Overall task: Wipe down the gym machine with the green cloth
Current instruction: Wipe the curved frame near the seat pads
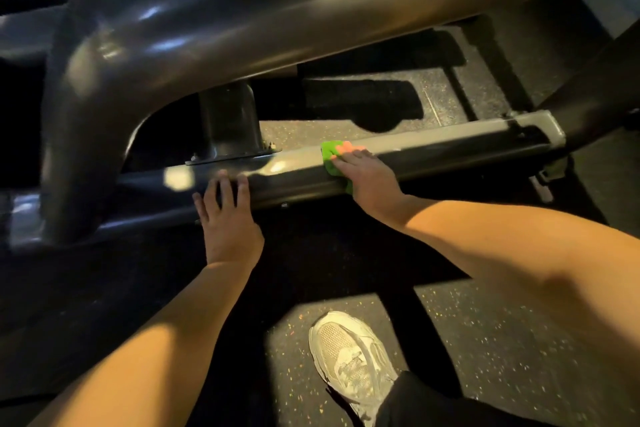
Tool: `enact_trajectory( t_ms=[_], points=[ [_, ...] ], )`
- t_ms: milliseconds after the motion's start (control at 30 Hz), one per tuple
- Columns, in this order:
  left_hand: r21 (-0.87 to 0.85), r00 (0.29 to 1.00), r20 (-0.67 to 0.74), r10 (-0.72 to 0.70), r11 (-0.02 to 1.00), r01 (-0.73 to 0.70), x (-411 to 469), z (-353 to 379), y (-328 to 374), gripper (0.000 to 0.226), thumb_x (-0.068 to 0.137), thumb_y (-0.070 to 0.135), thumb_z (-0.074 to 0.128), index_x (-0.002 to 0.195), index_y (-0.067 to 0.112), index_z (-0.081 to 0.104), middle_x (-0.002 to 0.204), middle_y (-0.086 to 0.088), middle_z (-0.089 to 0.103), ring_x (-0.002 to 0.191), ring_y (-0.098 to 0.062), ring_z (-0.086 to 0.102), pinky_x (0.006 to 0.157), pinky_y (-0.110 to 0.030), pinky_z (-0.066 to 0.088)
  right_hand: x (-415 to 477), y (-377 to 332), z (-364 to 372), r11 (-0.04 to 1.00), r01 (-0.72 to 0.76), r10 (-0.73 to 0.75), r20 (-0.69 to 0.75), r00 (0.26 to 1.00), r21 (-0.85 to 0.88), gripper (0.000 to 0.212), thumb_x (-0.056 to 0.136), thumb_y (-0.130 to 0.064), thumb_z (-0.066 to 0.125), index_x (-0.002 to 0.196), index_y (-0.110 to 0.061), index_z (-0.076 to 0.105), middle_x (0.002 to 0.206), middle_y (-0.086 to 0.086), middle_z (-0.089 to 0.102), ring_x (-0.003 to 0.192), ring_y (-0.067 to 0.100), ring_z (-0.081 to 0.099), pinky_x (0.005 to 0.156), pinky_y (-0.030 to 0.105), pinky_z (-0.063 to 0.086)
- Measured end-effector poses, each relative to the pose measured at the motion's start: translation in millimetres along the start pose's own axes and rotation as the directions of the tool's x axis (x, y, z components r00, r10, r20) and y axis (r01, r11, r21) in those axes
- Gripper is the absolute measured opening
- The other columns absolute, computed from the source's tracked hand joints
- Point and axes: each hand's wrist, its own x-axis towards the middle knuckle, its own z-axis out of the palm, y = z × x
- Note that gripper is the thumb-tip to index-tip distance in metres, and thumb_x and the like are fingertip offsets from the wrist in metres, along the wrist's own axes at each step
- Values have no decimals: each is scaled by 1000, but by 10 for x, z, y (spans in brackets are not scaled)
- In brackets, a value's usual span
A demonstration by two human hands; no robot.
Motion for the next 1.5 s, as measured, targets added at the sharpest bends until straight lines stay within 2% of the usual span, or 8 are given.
enact_trajectory(
  t_ms=[333,467,567,700,833,1033,1300,1500],
  points=[
    [74,992,121,-20,997,11,13,-116,63,103,89,35,68,162,14,-2,168,-19,-6,155,-38,-5,126,-57,0,-112,-735,25,997,74,-70,93,993,-38,57,94,-20,65,148,-19,48,163,2,34,155,20,19,125,35,5],
    [28,974,226,5,1000,-11,-122,-303,124,93,94,40,62,162,15,3,169,-14,-5,156,-34,-5,126,-54,-5,-237,-834,-208,968,-157,136,114,984,197,33,100,-16,58,133,-19,62,133,2,64,127,23,57,108,36,43],
    [-249,959,279,42,968,30,-173,-420,242,80,93,39,62,158,18,21,164,-12,22,151,-36,21,125,-51,17,-361,-817,-456,890,-273,200,225,954,364,33,108,-20,46,137,-20,61,124,6,68,115,23,62,94,29,45],
    [-729,886,432,170,644,232,-219,-578,404,46,95,23,67,136,14,50,122,-5,61,104,-22,63,86,-35,52,-544,-796,-806,873,-237,148,232,961,427,34,106,-18,50,139,-13,60,131,5,65,119,18,58,94,23,40],
    [-847,815,509,278,331,416,-325,-769,592,17,102,11,58,119,11,61,98,-8,70,85,-19,70,81,-35,53,-663,-844,-1202,904,-208,120,245,962,374,30,106,-17,51,132,-12,65,120,-1,65,108,11,56,86,20,38],
    [-900,856,435,279,114,420,-534,-969,507,11,101,13,62,110,8,66,94,-12,73,86,-23,71,89,-41,56,-605,-1013,-1443,899,-242,157,247,956,365,28,102,-25,59,126,-13,67,110,-1,65,97,14,60,67,16,43],
    [-913,863,405,300,190,362,-646,-989,203,30,100,16,63,129,15,63,119,-10,72,105,-24,73,97,-44,58,-410,-1249,-948,876,-317,219,288,932,363,28,102,-36,58,119,-16,68,106,1,64,96,19,57,78,31,40],
    [-890,952,271,139,414,193,-725,-708,374,11,100,18,64,108,22,70,96,-2,73,86,-18,72,78,-34,61,-517,-1057,-664,556,-526,265,462,846,643,14,98,-34,67,94,-20,69,99,5,72,88,19,67,79,35,59]
  ],
)
